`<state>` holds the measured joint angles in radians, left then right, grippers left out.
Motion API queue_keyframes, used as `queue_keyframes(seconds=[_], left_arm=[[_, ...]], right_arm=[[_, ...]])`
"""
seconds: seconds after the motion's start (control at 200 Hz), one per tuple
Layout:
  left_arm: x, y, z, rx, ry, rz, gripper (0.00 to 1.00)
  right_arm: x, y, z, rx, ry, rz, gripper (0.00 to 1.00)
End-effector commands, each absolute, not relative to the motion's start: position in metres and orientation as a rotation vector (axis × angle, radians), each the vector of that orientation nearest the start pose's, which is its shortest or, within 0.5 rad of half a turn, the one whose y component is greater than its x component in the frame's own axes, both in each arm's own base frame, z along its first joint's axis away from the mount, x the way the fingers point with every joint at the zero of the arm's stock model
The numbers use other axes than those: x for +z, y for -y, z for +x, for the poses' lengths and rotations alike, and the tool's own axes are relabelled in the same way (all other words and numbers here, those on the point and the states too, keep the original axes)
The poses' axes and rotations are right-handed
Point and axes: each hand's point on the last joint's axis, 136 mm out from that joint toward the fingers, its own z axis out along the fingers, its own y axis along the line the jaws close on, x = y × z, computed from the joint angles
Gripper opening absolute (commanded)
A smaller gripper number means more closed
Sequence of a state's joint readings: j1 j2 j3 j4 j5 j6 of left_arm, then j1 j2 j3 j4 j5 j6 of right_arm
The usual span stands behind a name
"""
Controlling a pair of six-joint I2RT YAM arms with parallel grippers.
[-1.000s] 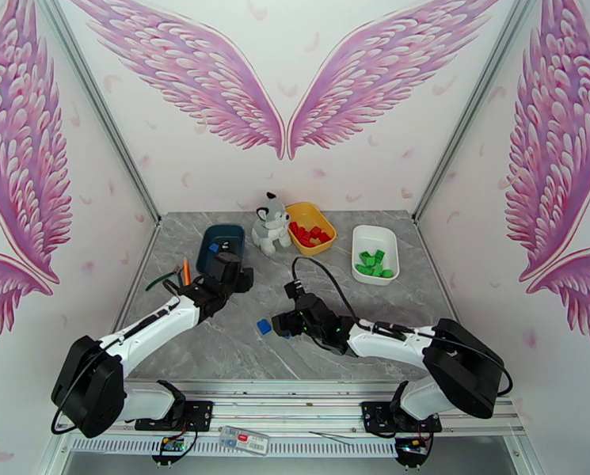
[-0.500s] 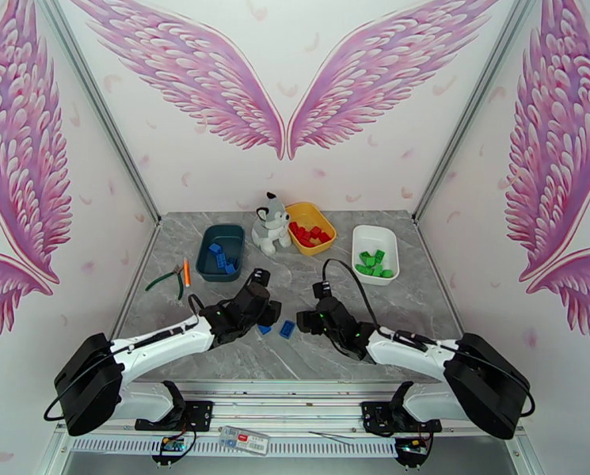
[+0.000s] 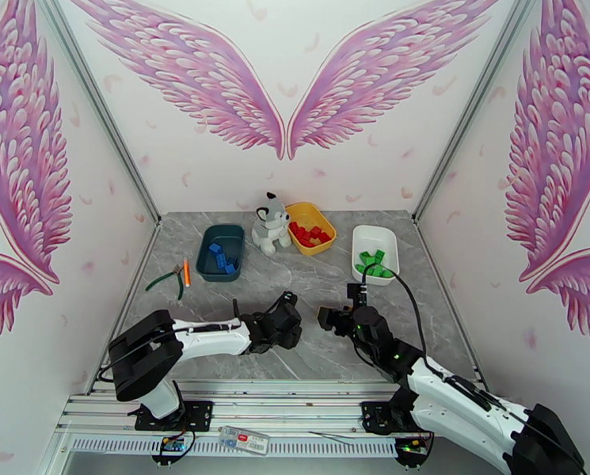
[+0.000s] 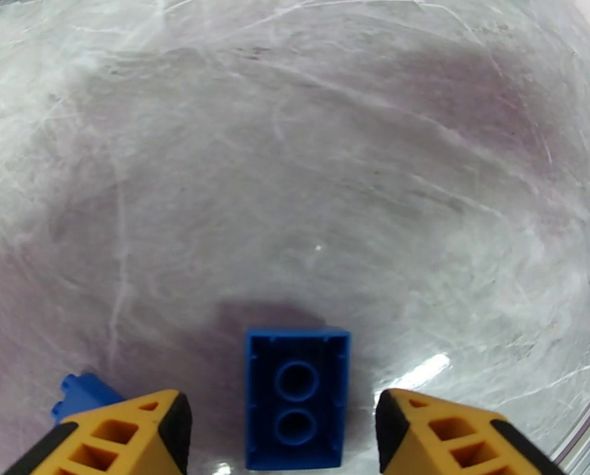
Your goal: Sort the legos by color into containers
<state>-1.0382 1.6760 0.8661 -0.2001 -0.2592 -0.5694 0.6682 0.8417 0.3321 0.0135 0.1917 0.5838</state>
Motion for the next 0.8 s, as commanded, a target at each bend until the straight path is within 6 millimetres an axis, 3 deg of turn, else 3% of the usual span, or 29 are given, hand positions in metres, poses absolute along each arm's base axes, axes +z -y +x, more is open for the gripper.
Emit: queue_keyframes(seconds=[0.0, 0.36, 0.61, 0.795], left_arm=[[0.04, 0.321, 0.242, -0.297, -2.49, 0.473, 0.65], [0.027, 0.319, 0.243, -0.208, -2.506, 0.481, 0.47], [0.044, 0.314, 0.247, -0.195, -2.465, 0.46, 0.36], [0.059, 0.306, 0.253, -0.205, -2.433, 0.43, 0.35]], right_arm=[[0.114, -0.153, 0.253, 0.532, -2.15, 0.05, 0.87], [0.107, -0.158, 0.254, 0.542, -2.167, 0.04, 0.87], [0.109, -0.168, 0.252, 0.601, -2.157, -0.007, 0.84], [0.107, -0.194, 0.249, 0.726, -2.171, -0.094, 0.83]])
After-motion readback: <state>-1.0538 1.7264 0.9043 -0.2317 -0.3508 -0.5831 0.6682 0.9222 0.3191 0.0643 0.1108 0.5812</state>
